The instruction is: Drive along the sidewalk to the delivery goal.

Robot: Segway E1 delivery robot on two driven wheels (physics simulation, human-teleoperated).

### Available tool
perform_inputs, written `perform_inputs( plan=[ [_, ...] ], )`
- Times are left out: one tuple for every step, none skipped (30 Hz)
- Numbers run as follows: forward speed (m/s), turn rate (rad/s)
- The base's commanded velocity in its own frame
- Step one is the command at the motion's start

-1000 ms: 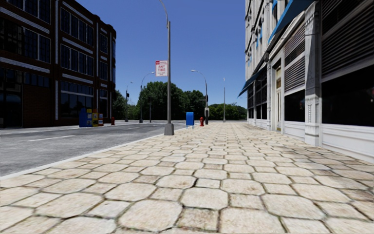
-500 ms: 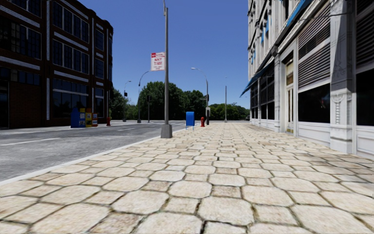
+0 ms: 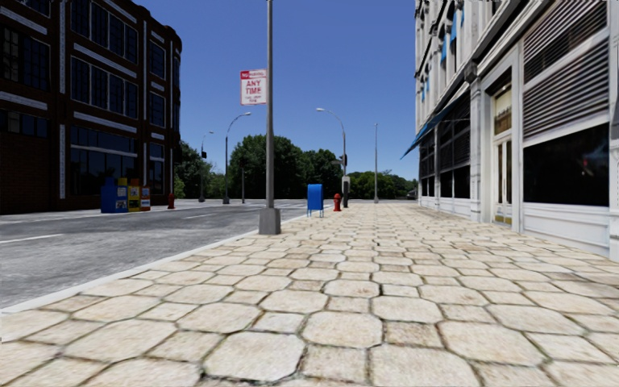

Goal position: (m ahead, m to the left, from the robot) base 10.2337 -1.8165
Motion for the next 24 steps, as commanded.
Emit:
perform_inputs(
  plan=[
    [2.00, -0.31],
    [2.00, -0.31],
    [2.00, -0.31],
    [2.00, -0.31],
    [2.00, -0.31],
    [2.00, -0.31],
    [2.00, -0.31],
    [2.00, -0.31],
    [2.00, -0.31],
    [2.00, -0.31],
    [2.00, -0.31],
    [2.00, -0.31],
    [2.00, -0.31],
    [2.00, -0.31],
    [2.00, -0.31],
    [2.00, -0.31],
    [2.00, -0.31],
    [2.00, -0.31],
    [2.00, -0.31],
    [2.00, -0.31],
    [2.00, -0.31],
    [1.99, -0.31],
    [1.99, -0.31],
    [1.99, -0.31]
  ],
)
